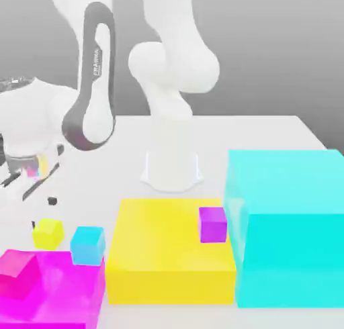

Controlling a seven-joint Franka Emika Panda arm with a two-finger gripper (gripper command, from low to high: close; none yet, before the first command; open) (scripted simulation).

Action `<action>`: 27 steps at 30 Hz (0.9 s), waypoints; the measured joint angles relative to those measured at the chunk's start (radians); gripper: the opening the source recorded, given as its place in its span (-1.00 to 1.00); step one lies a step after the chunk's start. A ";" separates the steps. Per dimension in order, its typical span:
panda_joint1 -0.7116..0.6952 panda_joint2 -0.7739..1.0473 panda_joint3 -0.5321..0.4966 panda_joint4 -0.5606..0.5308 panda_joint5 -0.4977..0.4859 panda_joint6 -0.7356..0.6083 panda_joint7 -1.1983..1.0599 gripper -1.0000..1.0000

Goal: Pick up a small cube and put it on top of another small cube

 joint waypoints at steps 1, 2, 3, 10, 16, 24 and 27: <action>-0.013 0.036 0.015 0.007 0.010 0.029 -0.008 0.00; -0.026 0.072 0.030 0.013 0.017 0.058 -0.014 0.00; -0.032 0.092 0.036 0.017 0.022 0.074 -0.017 -1.00; -0.033 0.089 0.038 0.016 0.019 0.073 -0.015 -1.00; 0.003 -0.106 -0.018 -0.022 -0.060 -0.083 0.045 -1.00; 0.200 -0.337 0.083 0.081 -0.107 -0.415 -0.016 -1.00; 0.258 -0.391 0.129 0.118 -0.095 -0.506 -0.058 -1.00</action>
